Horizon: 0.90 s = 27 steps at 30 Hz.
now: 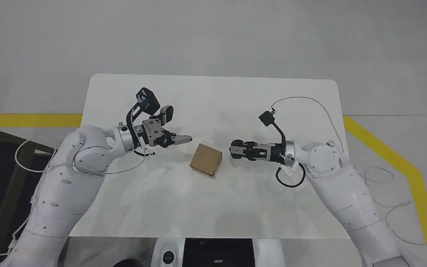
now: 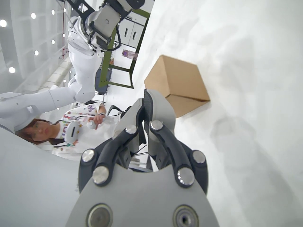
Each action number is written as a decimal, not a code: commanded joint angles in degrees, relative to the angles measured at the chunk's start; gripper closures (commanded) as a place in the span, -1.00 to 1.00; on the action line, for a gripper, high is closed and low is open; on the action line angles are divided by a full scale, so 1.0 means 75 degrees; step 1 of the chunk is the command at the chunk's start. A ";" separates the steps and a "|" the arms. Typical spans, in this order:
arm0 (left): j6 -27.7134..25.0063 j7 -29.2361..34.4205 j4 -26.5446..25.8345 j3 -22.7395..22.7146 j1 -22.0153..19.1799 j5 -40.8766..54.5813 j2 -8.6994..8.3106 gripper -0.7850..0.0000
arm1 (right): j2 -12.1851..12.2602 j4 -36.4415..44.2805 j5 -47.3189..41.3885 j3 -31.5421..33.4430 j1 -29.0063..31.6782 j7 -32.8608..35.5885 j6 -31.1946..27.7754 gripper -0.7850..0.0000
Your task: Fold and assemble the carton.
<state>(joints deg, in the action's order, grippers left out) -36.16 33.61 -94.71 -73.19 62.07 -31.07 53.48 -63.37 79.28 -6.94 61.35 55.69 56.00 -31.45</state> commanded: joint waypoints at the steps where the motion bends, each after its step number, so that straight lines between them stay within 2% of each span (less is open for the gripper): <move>1: 0.0401 -0.0309 0.0128 0.0017 -0.0054 -0.0079 0.0032 -1.00 | 0.0018 -0.0050 0.0355 0.0165 -0.0058 -0.0389 -0.0399 1.00; 6: 0.0881 -0.0629 0.0632 -0.0120 -0.0272 -0.0521 0.0049 -1.00 | 0.0127 -0.0109 0.1668 0.0877 -0.0128 -0.1581 -0.1149 0.87; 14: 0.0639 -0.0639 0.1421 -0.0530 -0.0648 -0.1009 -0.0022 -1.00 | 0.0288 -0.0110 0.3696 0.1855 0.0060 -0.3240 -0.1364 0.91; 17: 0.0593 -0.0680 0.1621 -0.0683 -0.0784 -0.1028 -0.0043 -1.00 | 0.0320 -0.0175 0.4236 0.2032 0.0071 -0.3634 -0.1378 0.69; 18: 0.0569 -0.0674 0.1673 -0.0725 -0.0823 -0.1000 -0.0049 -1.00 | 0.0337 -0.0160 0.4543 0.2040 0.0035 -0.3605 -0.1472 0.77; 19: 0.0558 -0.0671 0.1721 -0.0774 -0.0871 -0.1011 -0.0057 -1.00 | 0.0345 -0.0168 0.4753 0.2013 -0.0005 -0.3568 -0.1506 1.00; 21: 0.0539 -0.0676 0.1816 -0.0848 -0.0958 -0.1019 -0.0069 -1.00 | 0.0329 -0.0217 0.4828 0.1963 -0.0085 -0.3768 -0.1512 1.00; 22: 0.0533 -0.0690 0.1866 -0.0879 -0.1004 -0.1016 -0.0073 -1.00 | 0.0328 -0.0216 0.4980 0.1963 -0.0141 -0.3869 -0.1494 0.87; 23: 0.0538 -0.0715 0.1920 -0.0910 -0.1053 -0.1017 -0.0076 -1.00 | 0.0329 -0.0204 0.5159 0.1970 -0.0184 -0.3974 -0.1465 0.47; 24: 0.0550 -0.0742 0.1966 -0.0937 -0.1103 -0.1038 -0.0079 -1.00 | 0.0324 -0.0161 0.5256 0.1969 -0.0205 -0.4117 -0.1439 0.25; 25: 0.0569 -0.0781 0.2010 -0.0962 -0.1150 -0.1033 -0.0080 -1.00 | 0.0324 -0.0099 0.5405 0.1965 -0.0215 -0.4217 -0.1408 0.19; 26: 0.0582 -0.0822 0.2053 -0.0982 -0.1192 -0.1016 -0.0079 -1.00 | 0.0329 -0.0045 0.5627 0.1971 -0.0234 -0.4280 -0.1355 0.02; 27: 0.0601 -0.0848 0.2089 -0.0997 -0.1233 -0.0999 -0.0078 -1.00 | 0.0330 -0.0001 0.5776 0.1980 -0.0247 -0.4381 -0.1319 -0.93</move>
<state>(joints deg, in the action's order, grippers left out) -31.78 27.44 -79.27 -80.58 53.06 -38.71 52.89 -60.91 79.01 35.29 76.15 53.91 23.63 -41.58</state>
